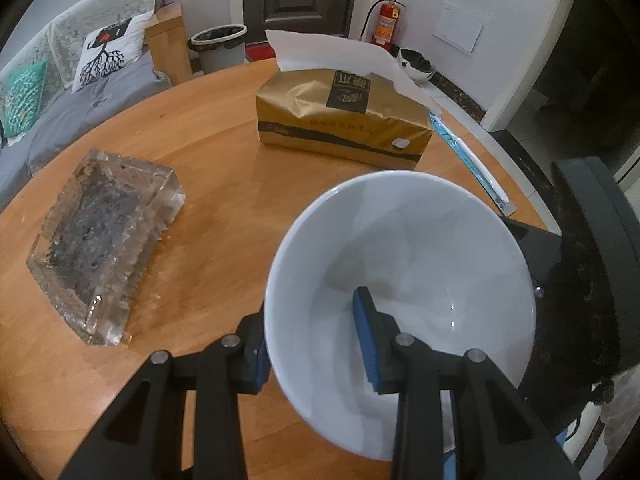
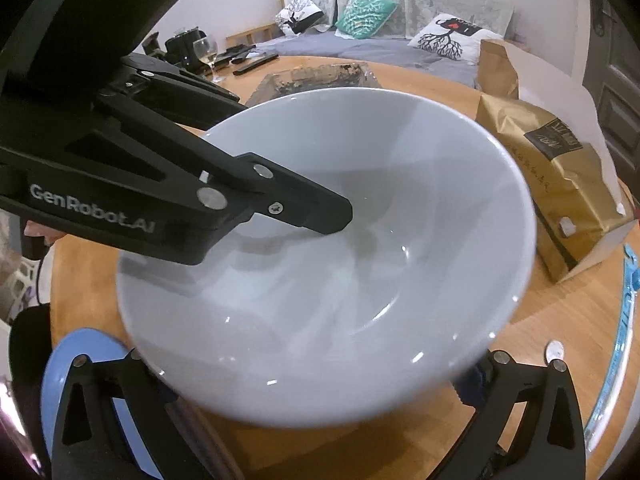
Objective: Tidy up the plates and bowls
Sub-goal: 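Lower the held white bowl with both tools onto the bowl on the blue plate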
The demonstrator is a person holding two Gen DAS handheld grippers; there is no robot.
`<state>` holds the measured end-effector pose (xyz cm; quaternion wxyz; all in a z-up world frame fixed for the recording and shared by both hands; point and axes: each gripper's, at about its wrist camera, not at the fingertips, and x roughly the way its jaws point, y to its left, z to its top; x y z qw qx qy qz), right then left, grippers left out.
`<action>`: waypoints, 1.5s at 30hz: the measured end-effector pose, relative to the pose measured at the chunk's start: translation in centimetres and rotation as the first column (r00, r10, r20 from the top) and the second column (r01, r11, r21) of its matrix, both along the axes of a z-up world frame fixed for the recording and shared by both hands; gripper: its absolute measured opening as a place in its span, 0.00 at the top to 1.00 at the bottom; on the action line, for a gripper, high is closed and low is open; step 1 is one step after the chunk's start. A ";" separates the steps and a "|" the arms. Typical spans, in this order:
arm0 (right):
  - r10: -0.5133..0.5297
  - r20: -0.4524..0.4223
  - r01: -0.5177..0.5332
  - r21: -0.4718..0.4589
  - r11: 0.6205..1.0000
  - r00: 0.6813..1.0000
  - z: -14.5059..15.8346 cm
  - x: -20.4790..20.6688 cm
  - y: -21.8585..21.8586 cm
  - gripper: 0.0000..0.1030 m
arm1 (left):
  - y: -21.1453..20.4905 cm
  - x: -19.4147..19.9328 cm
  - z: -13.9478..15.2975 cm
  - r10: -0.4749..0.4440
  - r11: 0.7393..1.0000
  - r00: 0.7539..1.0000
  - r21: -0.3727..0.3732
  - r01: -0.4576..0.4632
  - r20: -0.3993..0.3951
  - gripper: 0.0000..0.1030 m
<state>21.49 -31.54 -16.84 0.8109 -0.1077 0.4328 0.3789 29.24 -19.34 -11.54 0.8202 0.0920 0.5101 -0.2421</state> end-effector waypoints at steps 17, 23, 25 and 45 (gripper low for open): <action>-0.016 0.033 0.017 -0.008 1.000 0.999 -0.8 1.0 1.3 0.01 | 0.0 -0.5 0.1 -0.024 1.000 0.998 -0.018 0.025 0.053 0.69; -0.020 0.075 0.021 -0.016 1.000 0.997 0.8 0.4 1.1 0.02 | 0.0 -0.7 1.5 -0.018 0.999 0.998 -0.041 0.021 0.067 0.69; -0.019 0.083 0.020 -0.016 1.000 0.996 1.4 0.2 0.9 0.01 | 0.1 -0.8 2.1 -0.017 0.999 0.997 -0.048 0.020 0.071 0.69; -0.042 0.154 0.045 -0.018 0.999 0.987 5.4 -4.4 1.9 0.02 | 0.5 -5.6 6.8 -0.030 0.999 0.991 -0.025 0.033 0.130 0.69</action>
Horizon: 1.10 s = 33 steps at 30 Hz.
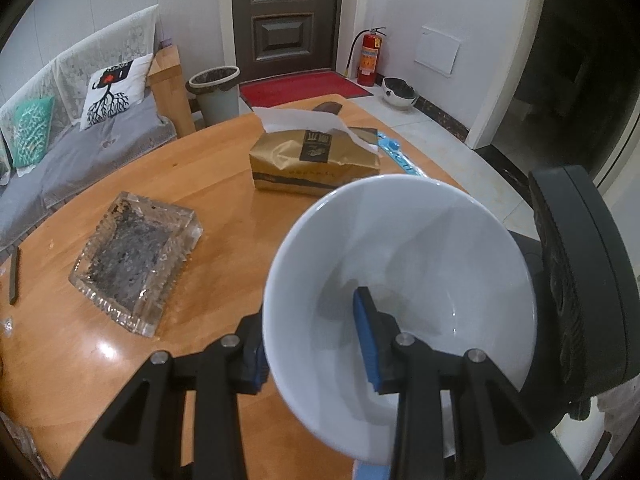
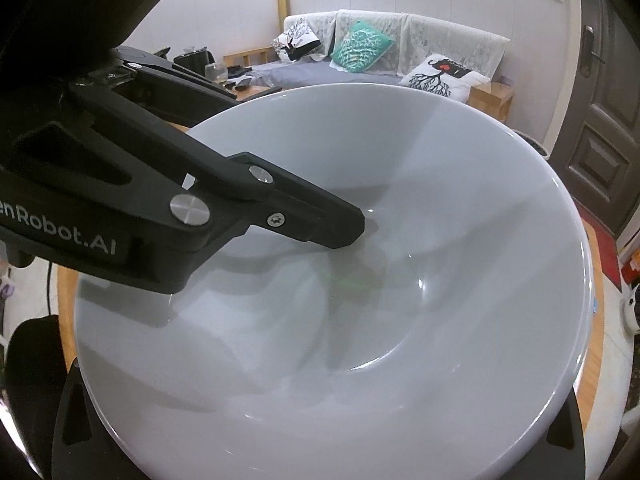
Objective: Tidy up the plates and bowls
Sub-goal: 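Lower the held white bowl with both tools onto the bowl on the blue plate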
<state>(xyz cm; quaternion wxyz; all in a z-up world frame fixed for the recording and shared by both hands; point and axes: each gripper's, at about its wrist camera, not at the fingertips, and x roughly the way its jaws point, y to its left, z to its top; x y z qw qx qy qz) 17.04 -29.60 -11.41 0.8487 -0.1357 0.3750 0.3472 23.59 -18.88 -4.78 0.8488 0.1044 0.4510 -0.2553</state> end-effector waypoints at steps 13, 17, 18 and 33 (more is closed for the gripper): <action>-0.010 0.013 0.010 -0.010 1.000 1.000 1.4 -3.6 0.1 0.02 | 0.1 -4.4 1.4 -0.013 1.000 1.000 -0.012 0.014 0.010 0.69; -0.012 0.013 0.012 -0.015 1.000 1.000 1.6 -4.5 0.1 0.02 | 0.2 -5.7 1.5 -0.016 1.000 1.000 -0.014 0.016 0.009 0.69; -0.012 0.013 0.013 -0.016 1.000 1.000 1.7 -4.8 0.1 0.02 | 0.2 -5.9 1.5 -0.016 1.000 1.000 -0.014 0.016 0.008 0.69; -0.018 0.008 0.018 -0.029 0.999 1.000 2.1 -7.6 0.2 0.02 | -0.1 -10.3 1.4 -0.027 0.999 1.000 -0.020 0.027 -0.003 0.69</action>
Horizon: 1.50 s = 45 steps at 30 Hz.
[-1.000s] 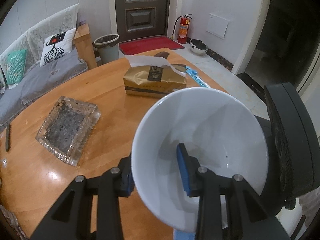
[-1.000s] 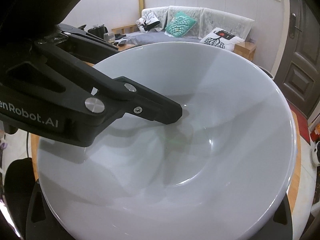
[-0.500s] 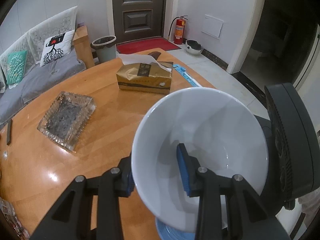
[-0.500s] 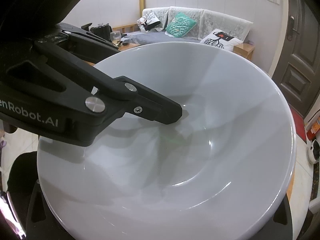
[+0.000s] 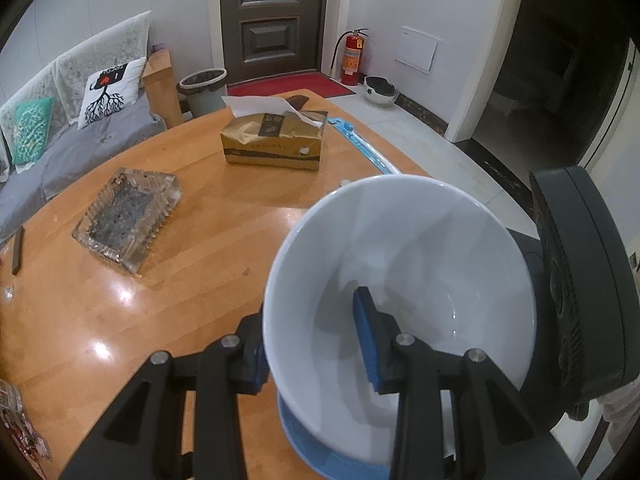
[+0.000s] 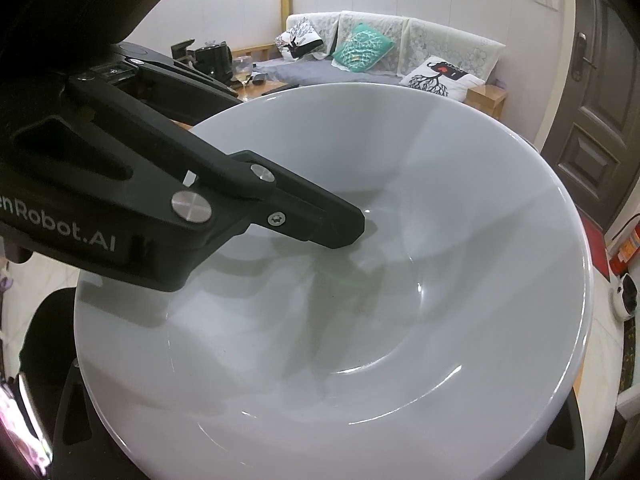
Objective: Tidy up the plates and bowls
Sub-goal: 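Lower the held white bowl with both tools onto the bowl on the blue plate, then open the left tool while the right tool opens and releases the white bowl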
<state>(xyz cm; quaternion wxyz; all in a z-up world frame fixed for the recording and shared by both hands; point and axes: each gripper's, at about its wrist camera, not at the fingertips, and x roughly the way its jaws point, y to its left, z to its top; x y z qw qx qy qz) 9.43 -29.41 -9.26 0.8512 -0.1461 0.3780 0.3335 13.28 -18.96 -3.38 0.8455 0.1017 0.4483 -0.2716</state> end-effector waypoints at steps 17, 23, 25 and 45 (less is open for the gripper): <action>0.010 -0.022 -0.011 -0.027 1.000 1.000 -1.5 -2.8 -0.2 0.02 | 0.1 -2.6 -1.6 0.008 1.000 0.999 -0.014 -0.009 -0.046 0.69; 0.006 -0.044 -0.007 -0.028 1.000 0.999 -2.6 -3.3 -0.4 0.02 | -0.2 -3.0 -2.7 0.016 1.000 0.998 -0.010 -0.017 -0.061 0.69; 0.006 -0.049 -0.008 -0.031 0.999 0.999 -2.8 -3.3 -0.4 0.02 | -0.2 -3.0 -3.1 0.015 1.000 0.997 -0.011 -0.016 -0.072 0.69; 0.005 -0.113 -0.009 -0.039 0.999 0.994 -4.5 -3.7 -0.9 0.02 | -0.8 -2.6 -4.8 0.006 1.000 0.991 0.005 -0.005 -0.136 0.69</action>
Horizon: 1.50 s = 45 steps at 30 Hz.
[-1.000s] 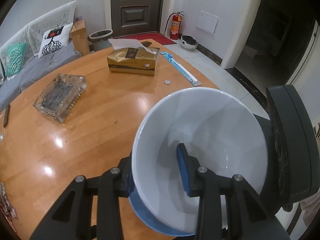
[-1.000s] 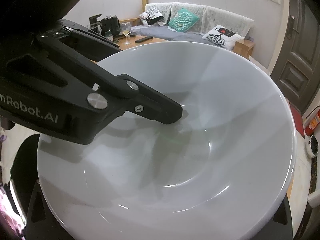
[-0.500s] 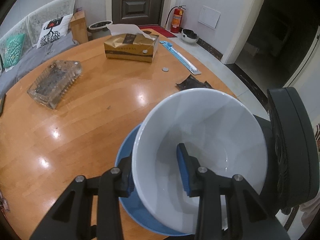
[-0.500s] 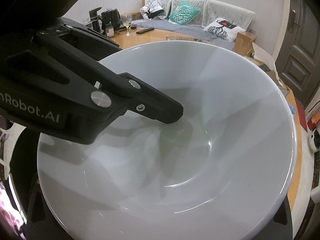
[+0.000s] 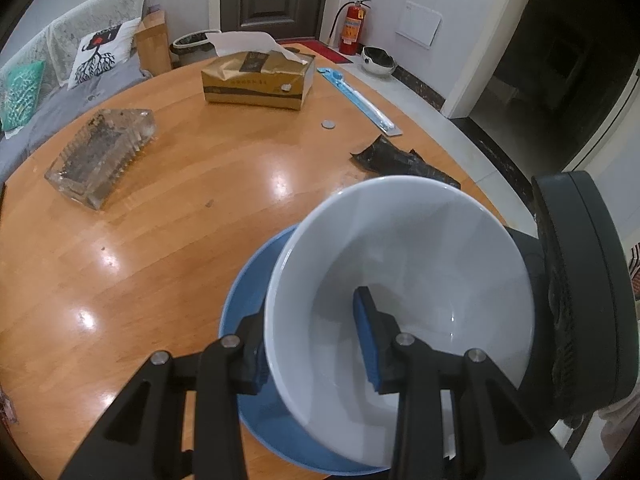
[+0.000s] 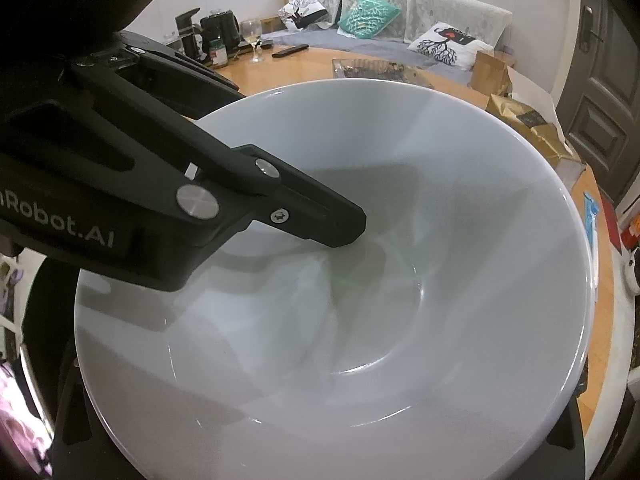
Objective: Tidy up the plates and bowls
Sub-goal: 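Open the left tool while the right tool opens and releases the white bowl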
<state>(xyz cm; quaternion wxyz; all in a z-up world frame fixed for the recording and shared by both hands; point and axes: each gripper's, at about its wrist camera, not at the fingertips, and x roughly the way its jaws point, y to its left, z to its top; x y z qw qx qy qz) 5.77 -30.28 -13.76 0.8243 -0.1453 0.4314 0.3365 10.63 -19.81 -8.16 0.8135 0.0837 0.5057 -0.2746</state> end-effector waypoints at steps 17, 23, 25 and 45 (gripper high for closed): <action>-0.024 -0.050 0.025 0.022 0.999 0.998 -1.0 0.1 -0.7 0.02 | -0.5 0.2 -0.7 -0.021 1.000 1.000 0.003 0.021 -0.009 0.69; -0.029 -0.064 0.033 0.058 0.998 0.998 -1.3 0.1 -0.8 0.01 | -0.6 -0.1 -0.6 -0.026 0.999 1.000 0.020 0.026 0.008 0.69; -0.028 -0.065 0.032 0.058 0.998 0.998 -1.4 0.1 -0.8 0.01 | -0.6 -0.1 -0.6 -0.027 0.999 1.000 0.019 0.027 0.008 0.69; -0.168 -0.064 0.170 0.018 0.985 0.984 0.4 -1.5 -1.2 0.02 | 0.3 -1.1 0.9 0.001 1.000 0.999 0.015 -0.001 0.037 0.39</action>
